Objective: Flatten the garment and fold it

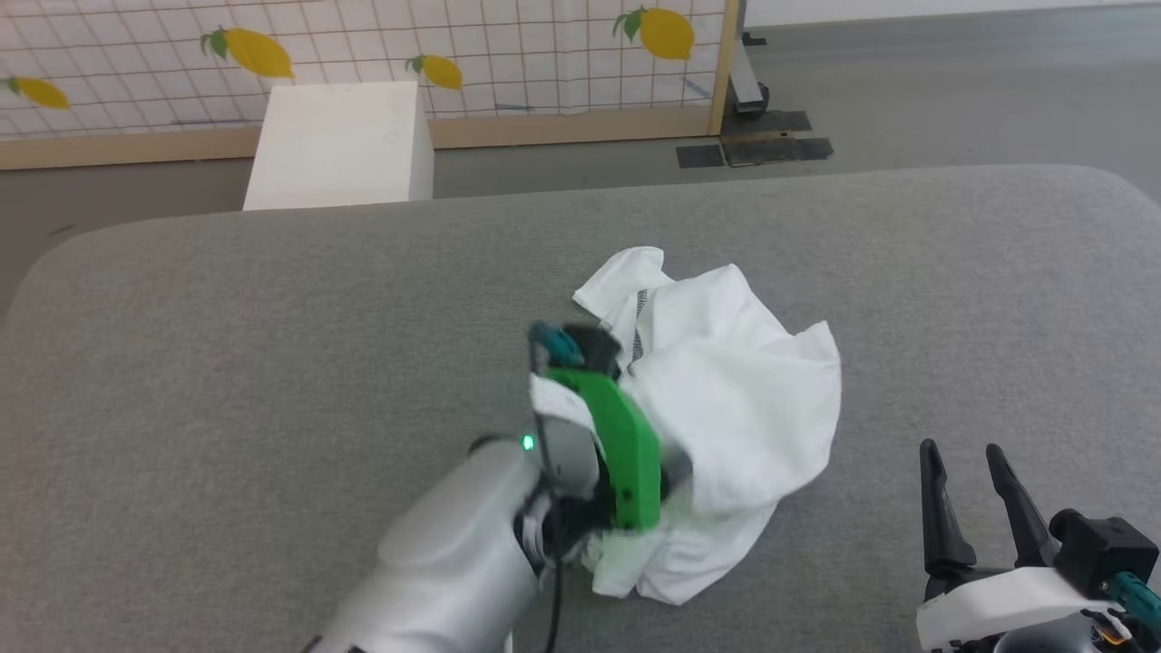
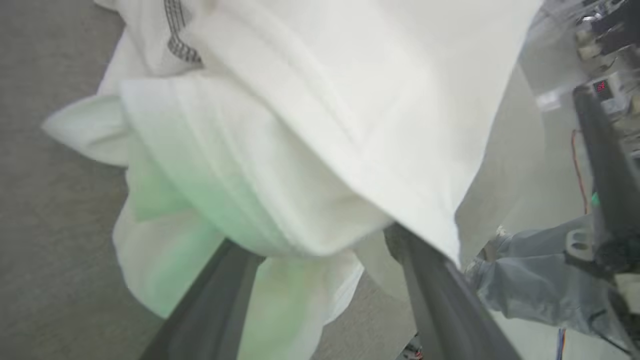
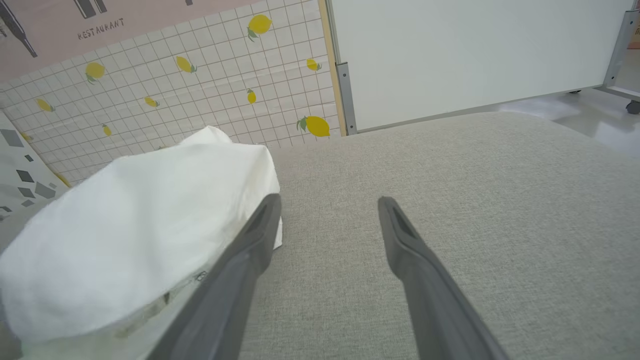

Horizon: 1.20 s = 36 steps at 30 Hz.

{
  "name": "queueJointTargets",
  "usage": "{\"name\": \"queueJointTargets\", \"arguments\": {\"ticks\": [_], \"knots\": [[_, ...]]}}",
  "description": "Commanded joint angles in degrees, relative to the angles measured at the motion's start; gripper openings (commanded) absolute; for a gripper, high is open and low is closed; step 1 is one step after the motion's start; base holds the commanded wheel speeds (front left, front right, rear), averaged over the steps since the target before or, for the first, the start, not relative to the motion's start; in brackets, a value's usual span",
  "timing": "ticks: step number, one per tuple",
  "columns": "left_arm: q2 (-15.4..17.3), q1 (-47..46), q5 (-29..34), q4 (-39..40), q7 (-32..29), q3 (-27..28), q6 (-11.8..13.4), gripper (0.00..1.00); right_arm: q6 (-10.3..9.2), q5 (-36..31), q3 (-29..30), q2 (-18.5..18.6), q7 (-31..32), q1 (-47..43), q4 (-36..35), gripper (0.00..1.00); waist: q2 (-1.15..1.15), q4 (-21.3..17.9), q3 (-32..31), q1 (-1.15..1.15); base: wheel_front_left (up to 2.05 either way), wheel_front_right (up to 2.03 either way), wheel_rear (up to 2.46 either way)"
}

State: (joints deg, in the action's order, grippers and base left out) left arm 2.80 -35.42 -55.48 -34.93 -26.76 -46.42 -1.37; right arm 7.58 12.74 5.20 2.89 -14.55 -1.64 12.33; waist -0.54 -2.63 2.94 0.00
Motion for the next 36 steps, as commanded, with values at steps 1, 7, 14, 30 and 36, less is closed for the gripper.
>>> {"name": "queueJointTargets", "arguments": {"ticks": [1, 7, 14, 30, 36], "knots": [[0.4, -1.9, -1.7, 1.9, 1.9, 2.8, 0.4, 1.00, -0.09, 0.0, 0.1, 0.0, 0.1, -1.0, -0.3, 1.00, 0.53, 1.2, -0.5, 0.00, 0.00, 0.00, 0.00], [5.2, -3.2, -4.0, 9.4, 11.5, 13.1, 2.8, 1.00, -0.09, -0.6, 0.7, 0.0, 0.7, -0.8, -1.2, 1.00, 0.53, 2.7, -0.9, 0.00, 0.00, 0.00, 0.00], [14.4, 1.8, 4.6, 16.0, 32.1, 20.9, 6.8, 1.00, -0.09, -0.8, 1.0, 0.0, 1.3, 0.0, -2.2, 1.00, 0.53, 3.3, -0.2, 0.00, 0.00, 0.00, 0.00], [13.7, 25.3, 25.0, 28.9, 41.7, 29.7, 11.3, 1.00, -0.09, -1.7, -2.4, 0.7, 22.5, 7.0, -5.3, 1.00, 0.53, 4.2, 2.6, 0.00, 0.00, 0.00, 0.00], [9.8, 27.4, 28.7, 30.9, 41.7, 32.5, 9.7, 1.00, -0.09, -2.2, -8.4, 6.4, 46.0, 16.3, -3.1, 1.00, 0.53, 5.9, 4.5, 0.00, 0.00, 0.00, 0.00]]}}
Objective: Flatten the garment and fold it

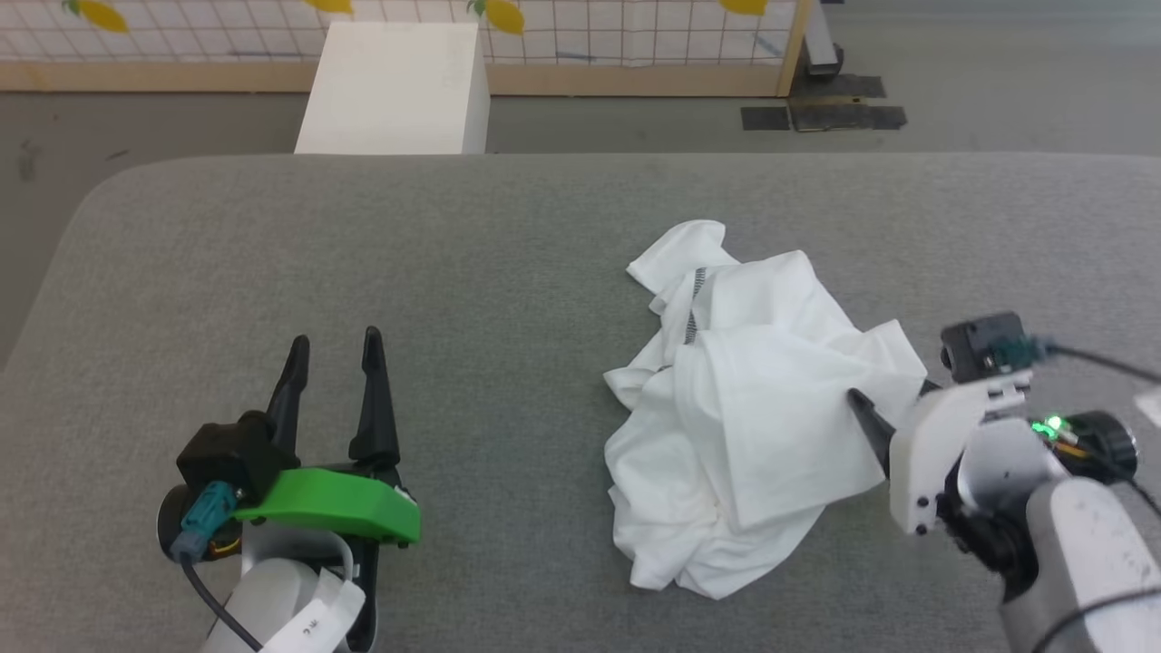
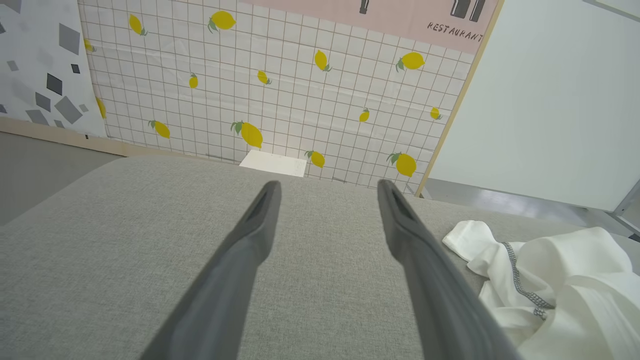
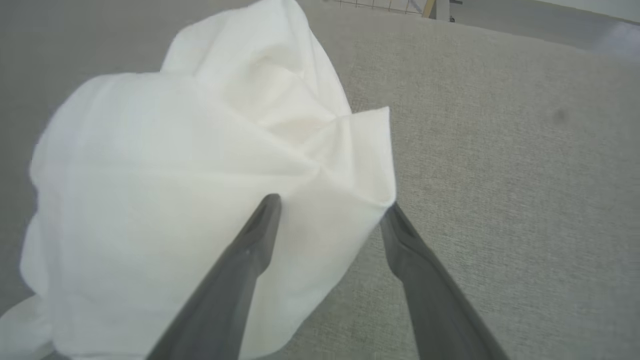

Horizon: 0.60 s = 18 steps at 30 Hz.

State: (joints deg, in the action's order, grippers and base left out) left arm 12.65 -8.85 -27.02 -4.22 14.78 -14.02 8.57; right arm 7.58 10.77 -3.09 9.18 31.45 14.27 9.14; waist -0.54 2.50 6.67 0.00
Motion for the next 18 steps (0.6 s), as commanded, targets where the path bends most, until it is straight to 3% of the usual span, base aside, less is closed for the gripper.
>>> {"name": "queueJointTargets", "arguments": {"ticks": [1, 5, 6, 7, 8, 10, 13, 18], "knots": [[-0.4, 0.9, 0.7, 0.2, 0.2, 0.3, -0.5, 1.00, -0.09, -0.3, -0.7, 0.7, 2.8, 1.4, 0.5, 1.00, 0.53, 1.2, 1.1, 0.00, 0.00, 0.00, 0.00], [-2.3, 0.5, 2.4, 0.4, 0.2, 1.3, -2.1, 1.00, -0.09, 1.0, -3.6, 3.2, 10.4, 4.8, 1.3, 1.00, 0.53, 2.8, 2.6, 0.00, 0.00, 0.00, 0.00], [-2.6, 0.4, 2.7, 0.2, 0.2, 1.6, -2.4, 1.00, -0.09, 1.5, -4.4, 3.8, 11.2, 5.3, 1.4, 0.44, 0.53, 3.1, 2.8, 0.00, 0.00, 0.00, 0.00], [-2.8, 0.4, 2.9, 0.1, 0.2, 1.8, -2.7, 1.00, -0.09, 1.7, -4.8, 4.1, 11.1, 5.6, 1.2, 0.15, 0.53, 3.2, 2.9, 0.00, 0.00, 0.00, 0.00], [-3.2, 0.4, 3.4, 0.0, 0.2, 2.1, -3.0, 1.00, -0.09, 2.7, -5.4, 4.5, 11.0, 5.9, 1.2, 0.00, 0.53, 3.3, 3.1, 0.00, 0.00, 0.00, 0.00], [-3.7, 0.4, 4.0, -0.4, 0.2, 2.6, -3.5, 1.00, -0.09, 4.0, -5.6, 5.2, 10.2, 6.3, 0.6, 0.00, 0.53, 3.4, 3.2, 0.00, 0.00, 0.00, 0.00], [-4.9, 0.5, 5.1, -1.3, 0.2, 3.4, -4.7, 1.00, -0.09, 6.2, 1.0, 7.3, 7.4, 7.3, -1.4, 0.00, 0.53, 3.1, 2.6, 0.00, 0.00, 0.00, 0.00], [-6.1, 0.0, 5.8, -2.7, 0.2, 3.4, -6.2, 1.00, -0.09, 2.6, 15.5, 10.6, 6.7, 5.2, -0.9, 0.00, 0.53, 3.3, 2.2, 0.00, 0.00, 0.00, 0.00]]}}
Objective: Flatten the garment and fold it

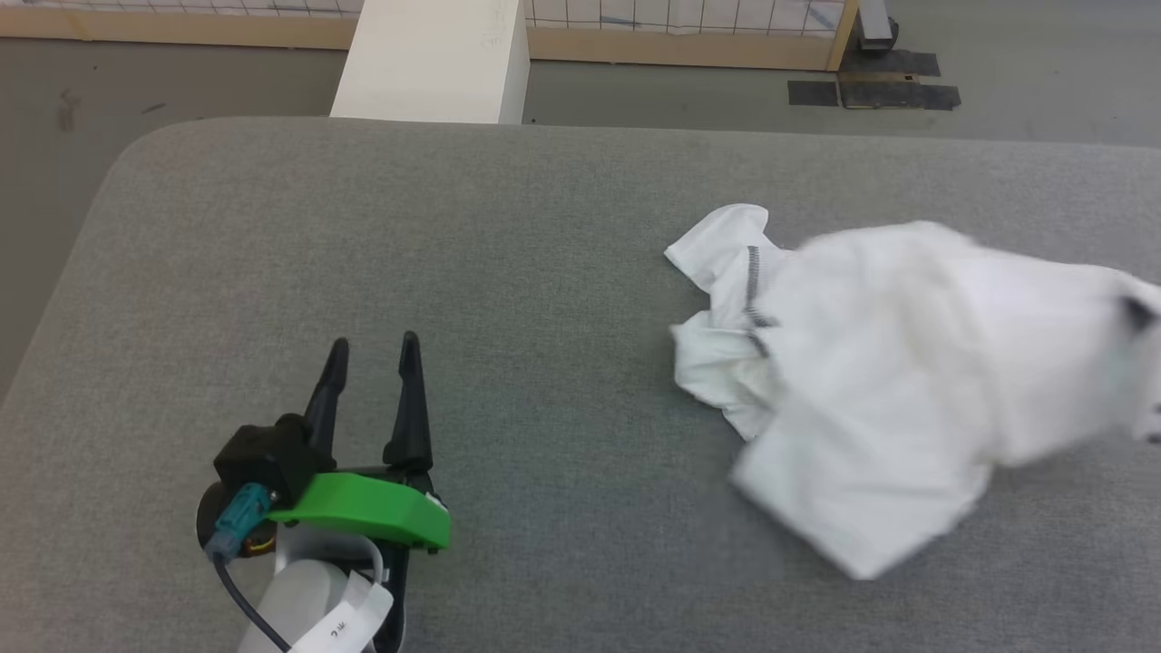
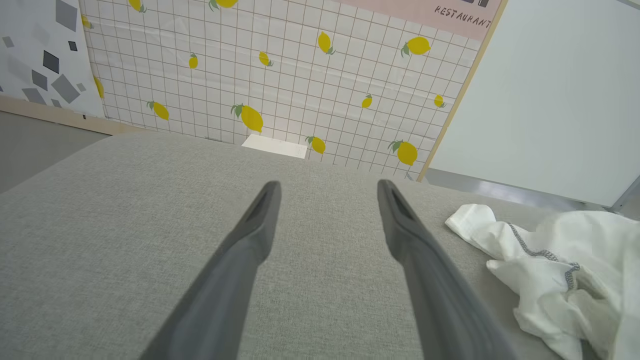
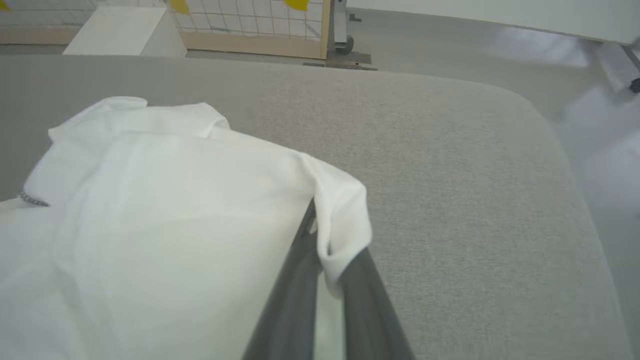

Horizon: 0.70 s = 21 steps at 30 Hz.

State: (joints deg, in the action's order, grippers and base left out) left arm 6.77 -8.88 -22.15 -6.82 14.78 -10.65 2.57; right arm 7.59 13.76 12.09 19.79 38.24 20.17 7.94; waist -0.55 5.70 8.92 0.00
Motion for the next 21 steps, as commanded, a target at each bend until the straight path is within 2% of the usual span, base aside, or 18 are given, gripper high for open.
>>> {"name": "queueJointTargets", "arguments": {"ticks": [1, 4, 9, 10, 11, 14, 18, 21], "knots": [[-0.4, -0.2, 1.1, -0.4, 0.2, -0.2, -0.5, 1.00, -0.10, -1.5, 2.7, 0.5, 0.2, -1.6, 1.0, 0.00, 0.53, 0.4, 0.0, 0.00, 0.00, 0.00, 0.00], [-0.9, -0.7, 1.3, -1.6, 0.2, -0.6, -1.4, 1.00, -0.10, -4.1, 9.7, 0.0, 0.8, -4.8, 3.7, 0.00, 0.53, 0.9, -0.2, 0.00, 0.00, 0.00, 0.00], [-1.4, -0.6, 1.2, -3.2, 0.2, -0.4, -2.1, 1.00, -0.10, -5.9, 12.6, -4.6, 2.7, -9.2, 7.1, 0.00, 0.53, 0.6, -0.9, 0.00, 0.00, 0.00, 0.00], [-1.4, -0.4, 1.3, -3.5, 0.2, -0.3, -2.1, 1.00, -0.10, -5.5, 13.1, -6.0, 1.6, -9.3, 6.7, 0.08, 0.53, 0.4, -1.1, 0.00, 0.00, 0.00, 0.00], [-1.5, -0.4, 1.2, -3.8, 0.2, -0.3, -2.3, 1.00, -0.10, -5.3, 13.2, -6.8, 0.2, -9.3, 6.2, 1.00, 0.53, 0.2, -1.3, 0.00, 0.00, 0.00, 0.00], [-1.6, -0.2, 1.1, -4.7, 0.2, -0.3, -2.6, 1.00, -0.10, -3.2, 14.9, -9.6, -6.7, -8.8, 3.1, 1.00, 0.53, -0.3, -2.4, 0.00, 0.00, 0.00, 0.00], [-2.0, -0.3, 0.2, -5.6, 0.2, -0.6, -3.0, 1.00, -0.10, -0.5, 18.0, -13.6, -18.3, -9.9, -4.6, 1.00, 0.53, -1.1, -3.7, 0.00, 0.00, 0.00, 0.00], [-2.4, -0.8, -1.0, -6.0, -0.3, -1.0, -3.0, 1.00, -0.10, 1.2, 17.5, -15.6, -22.8, -12.8, -8.3, 1.00, 0.53, -2.3, -4.3, 0.00, 0.00, 0.00, 0.00]]}}
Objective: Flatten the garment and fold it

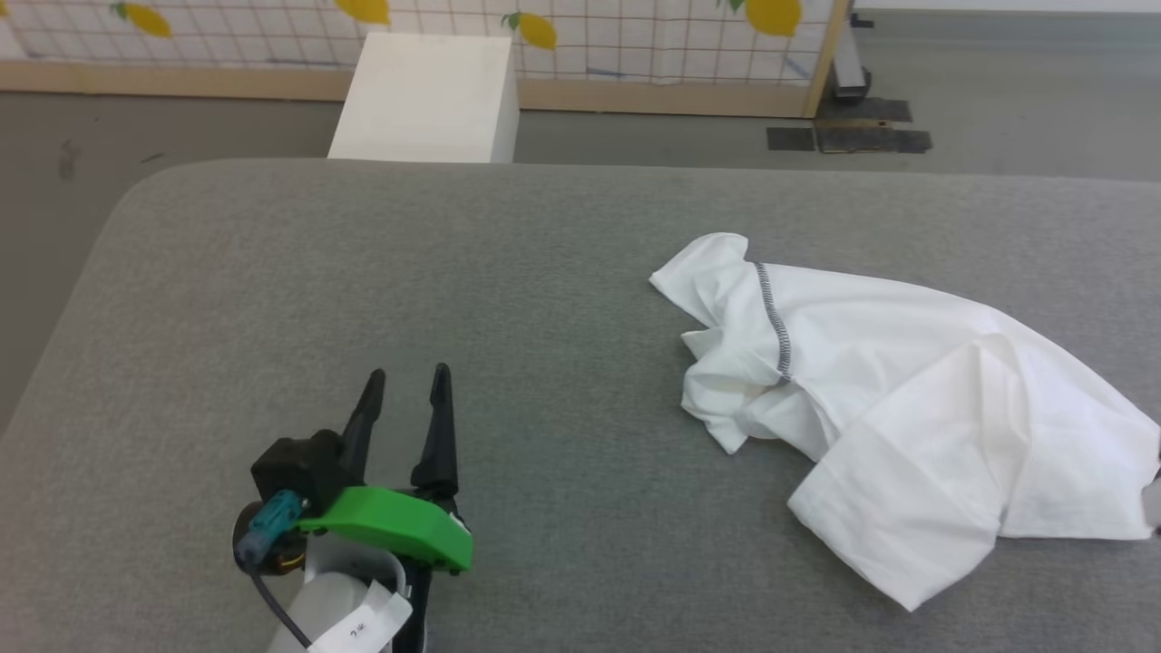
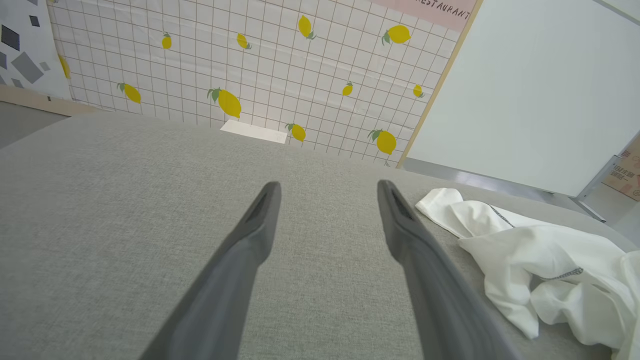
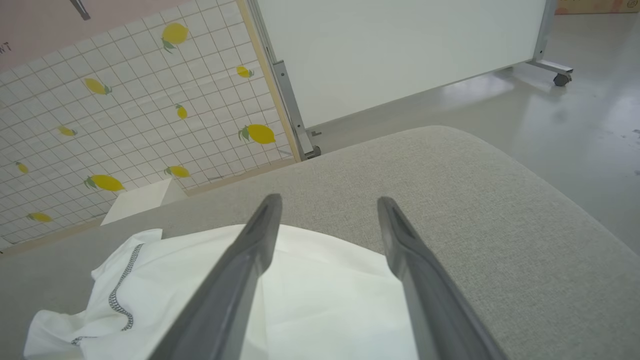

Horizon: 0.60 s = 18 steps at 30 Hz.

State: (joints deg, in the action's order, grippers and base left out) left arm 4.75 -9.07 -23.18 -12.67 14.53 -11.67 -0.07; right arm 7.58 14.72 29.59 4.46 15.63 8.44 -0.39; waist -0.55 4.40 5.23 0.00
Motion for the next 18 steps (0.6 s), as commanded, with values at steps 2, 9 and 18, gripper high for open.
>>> {"name": "queueJointTargets", "arguments": {"ticks": [2, 9, 18], "knots": [[-0.7, -1.6, -0.8, -0.5, -1.2, -0.8, -0.6, 1.00, -0.09, 1.0, -0.7, -1.0, -2.0, -3.0, -1.4, 1.00, 0.53, -2.3, -0.7, 0.00, 0.00, 0.00, 0.00], [-1.6, -12.2, -3.5, -5.5, -12.0, -7.2, -1.0, 1.00, -0.09, 4.3, -5.6, -1.5, -3.7, -6.8, -1.7, 1.00, 0.53, -7.7, 0.8, 0.00, 0.00, 0.00, 0.00], [-1.9, -34.0, -7.1, -19.5, -40.5, -23.2, 3.3, 1.00, -0.09, 5.6, -8.9, -1.6, -5.0, -5.0, 0.3, 1.00, 0.53, -13.8, 6.1, 0.00, 0.00, 0.00, 0.00]]}}
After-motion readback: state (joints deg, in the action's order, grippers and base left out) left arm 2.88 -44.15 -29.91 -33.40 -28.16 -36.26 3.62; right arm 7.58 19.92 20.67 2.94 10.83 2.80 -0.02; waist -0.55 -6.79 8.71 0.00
